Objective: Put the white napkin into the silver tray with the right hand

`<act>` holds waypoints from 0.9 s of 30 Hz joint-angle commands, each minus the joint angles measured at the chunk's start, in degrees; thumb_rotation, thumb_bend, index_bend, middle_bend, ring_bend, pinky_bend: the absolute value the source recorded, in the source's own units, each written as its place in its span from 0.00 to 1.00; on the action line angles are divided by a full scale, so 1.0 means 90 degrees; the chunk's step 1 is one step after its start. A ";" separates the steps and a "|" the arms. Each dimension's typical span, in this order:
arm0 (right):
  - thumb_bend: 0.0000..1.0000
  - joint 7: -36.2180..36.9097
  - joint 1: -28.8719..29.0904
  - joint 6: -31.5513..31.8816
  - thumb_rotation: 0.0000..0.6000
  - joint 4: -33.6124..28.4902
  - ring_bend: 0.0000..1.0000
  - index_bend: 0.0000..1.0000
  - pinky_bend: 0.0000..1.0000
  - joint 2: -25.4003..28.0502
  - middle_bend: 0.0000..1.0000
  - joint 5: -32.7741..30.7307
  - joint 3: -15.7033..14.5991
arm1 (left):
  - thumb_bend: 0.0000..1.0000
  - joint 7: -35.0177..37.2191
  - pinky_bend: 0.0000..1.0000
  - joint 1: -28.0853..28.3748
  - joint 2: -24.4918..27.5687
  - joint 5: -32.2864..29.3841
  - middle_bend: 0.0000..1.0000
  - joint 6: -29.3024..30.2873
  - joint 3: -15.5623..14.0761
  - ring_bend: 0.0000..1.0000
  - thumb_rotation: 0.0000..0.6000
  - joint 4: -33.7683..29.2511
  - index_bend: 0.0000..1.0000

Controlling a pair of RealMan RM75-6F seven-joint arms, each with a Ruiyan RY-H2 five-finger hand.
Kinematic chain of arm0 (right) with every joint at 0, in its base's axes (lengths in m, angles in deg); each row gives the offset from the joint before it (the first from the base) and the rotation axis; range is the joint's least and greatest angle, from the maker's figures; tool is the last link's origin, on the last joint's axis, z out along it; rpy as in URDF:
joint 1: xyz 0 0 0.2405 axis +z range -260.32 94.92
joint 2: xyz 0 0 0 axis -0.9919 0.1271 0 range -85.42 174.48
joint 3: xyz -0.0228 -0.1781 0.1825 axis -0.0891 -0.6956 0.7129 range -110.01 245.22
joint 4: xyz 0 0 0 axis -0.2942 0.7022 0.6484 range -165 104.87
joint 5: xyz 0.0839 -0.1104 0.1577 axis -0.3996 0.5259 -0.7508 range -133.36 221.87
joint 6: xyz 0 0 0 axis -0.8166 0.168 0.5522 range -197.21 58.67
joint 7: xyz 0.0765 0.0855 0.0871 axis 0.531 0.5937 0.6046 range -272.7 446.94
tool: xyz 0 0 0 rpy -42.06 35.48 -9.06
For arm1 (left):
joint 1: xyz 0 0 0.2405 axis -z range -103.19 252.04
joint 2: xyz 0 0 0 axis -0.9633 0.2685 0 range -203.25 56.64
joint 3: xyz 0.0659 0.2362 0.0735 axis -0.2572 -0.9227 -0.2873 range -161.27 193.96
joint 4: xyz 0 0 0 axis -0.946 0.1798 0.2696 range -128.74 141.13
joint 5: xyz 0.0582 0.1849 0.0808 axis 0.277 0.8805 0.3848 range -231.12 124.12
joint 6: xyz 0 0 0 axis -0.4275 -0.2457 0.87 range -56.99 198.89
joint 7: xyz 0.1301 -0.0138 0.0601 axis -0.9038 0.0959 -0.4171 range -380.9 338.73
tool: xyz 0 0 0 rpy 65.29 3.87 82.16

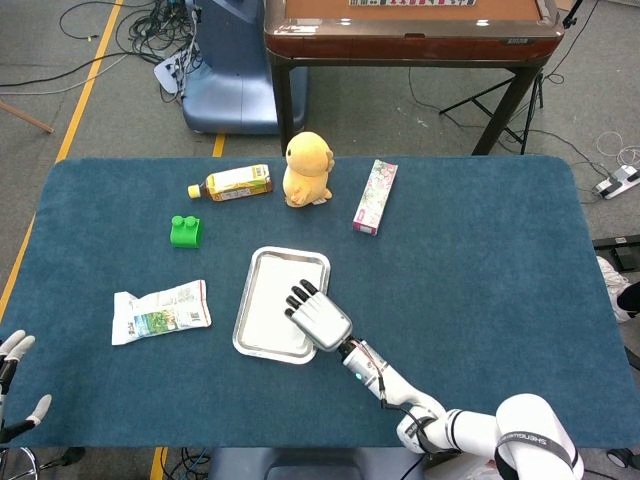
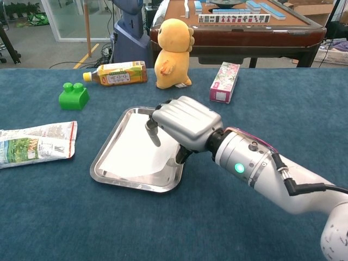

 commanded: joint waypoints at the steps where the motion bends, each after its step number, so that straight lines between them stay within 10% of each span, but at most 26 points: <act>1: 0.00 0.0001 -0.0031 0.0030 1.00 -0.0107 0.22 0.54 0.22 0.0087 0.37 -0.0029 0.0024 | 0.25 -0.0002 0.00 0.0000 0.0003 -0.0008 0.08 -0.0003 0.0004 0.02 1.00 -0.0005 0.13; 23: 0.00 -0.0099 -0.0236 -0.0191 1.00 -0.1804 0.19 0.48 0.22 0.1479 0.34 -0.0373 0.0080 | 0.25 -0.0124 0.00 0.0029 0.0028 0.0053 0.08 0.0008 0.0021 0.02 1.00 -0.0129 0.13; 27: 0.16 -0.0069 -0.0213 -0.0352 1.00 -0.1974 0.19 0.48 0.22 0.1663 0.34 -0.0510 0.0117 | 0.25 -0.0138 0.00 0.0044 0.0030 0.0073 0.08 0.0010 0.0032 0.02 1.00 -0.0149 0.13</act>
